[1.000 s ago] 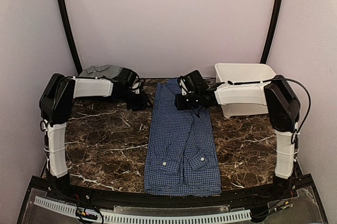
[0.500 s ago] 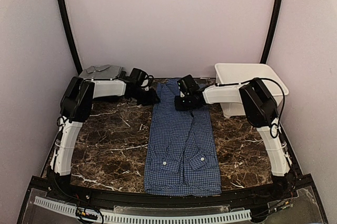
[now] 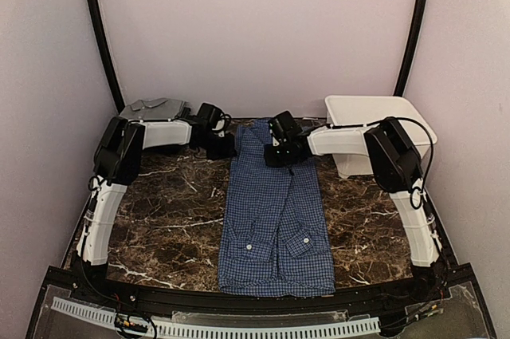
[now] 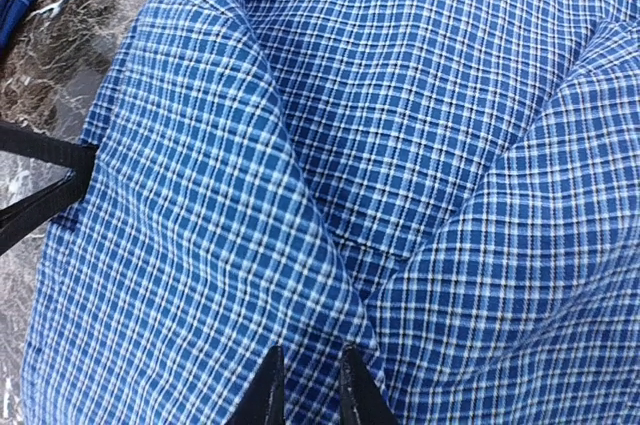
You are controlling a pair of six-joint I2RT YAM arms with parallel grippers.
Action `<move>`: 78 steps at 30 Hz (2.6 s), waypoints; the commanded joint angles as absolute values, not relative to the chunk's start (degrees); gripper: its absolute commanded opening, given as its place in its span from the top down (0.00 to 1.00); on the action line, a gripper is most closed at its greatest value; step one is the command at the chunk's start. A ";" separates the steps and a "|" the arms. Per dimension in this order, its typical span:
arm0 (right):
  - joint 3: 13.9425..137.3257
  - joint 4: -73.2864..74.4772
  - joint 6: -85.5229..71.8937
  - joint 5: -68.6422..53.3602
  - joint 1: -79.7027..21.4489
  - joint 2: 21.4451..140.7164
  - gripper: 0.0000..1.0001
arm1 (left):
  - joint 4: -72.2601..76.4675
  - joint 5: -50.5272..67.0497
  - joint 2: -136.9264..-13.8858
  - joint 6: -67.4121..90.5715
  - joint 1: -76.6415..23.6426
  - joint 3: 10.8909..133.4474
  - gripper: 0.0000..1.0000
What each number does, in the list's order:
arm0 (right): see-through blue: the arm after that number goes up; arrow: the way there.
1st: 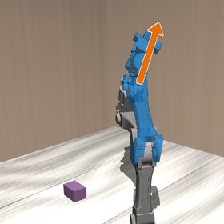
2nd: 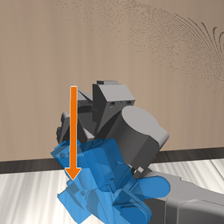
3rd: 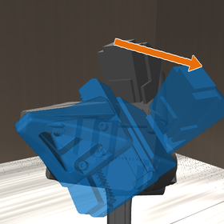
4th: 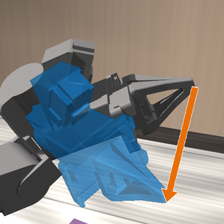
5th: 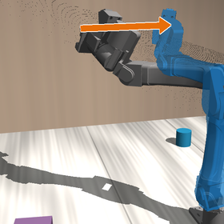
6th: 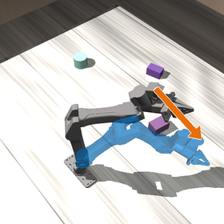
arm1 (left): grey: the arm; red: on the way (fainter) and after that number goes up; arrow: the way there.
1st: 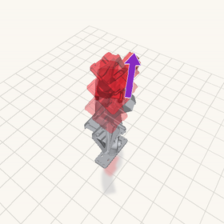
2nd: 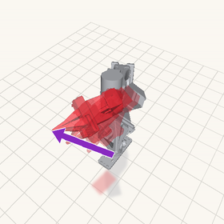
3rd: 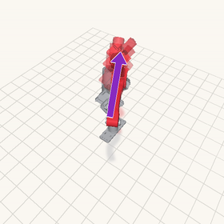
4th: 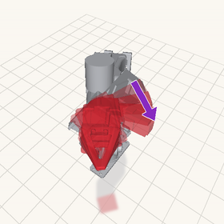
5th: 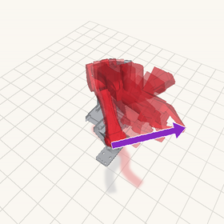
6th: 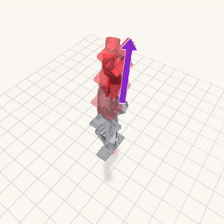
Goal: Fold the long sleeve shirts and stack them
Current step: Move the rectangle-folded shirt to the center of the board, then smooth out the rectangle-folded shirt at the center of the board.
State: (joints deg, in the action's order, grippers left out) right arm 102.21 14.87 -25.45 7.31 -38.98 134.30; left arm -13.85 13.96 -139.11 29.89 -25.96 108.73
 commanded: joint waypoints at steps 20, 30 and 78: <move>108.33 15.68 -25.11 3.00 -41.13 136.91 0.82 | -25.32 18.32 -144.21 16.72 -17.47 121.13 1.00; 102.09 15.86 -26.79 5.03 -41.22 134.93 0.83 | -26.74 19.04 -147.63 15.97 -16.62 126.72 1.00; 93.42 16.06 -25.49 4.54 -41.13 116.74 0.81 | 10.69 20.06 -159.70 56.93 -20.83 132.83 0.78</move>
State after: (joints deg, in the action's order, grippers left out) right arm 94.63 16.97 -24.75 4.32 -40.88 119.02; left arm 10.24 22.00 -159.22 53.41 -20.99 131.22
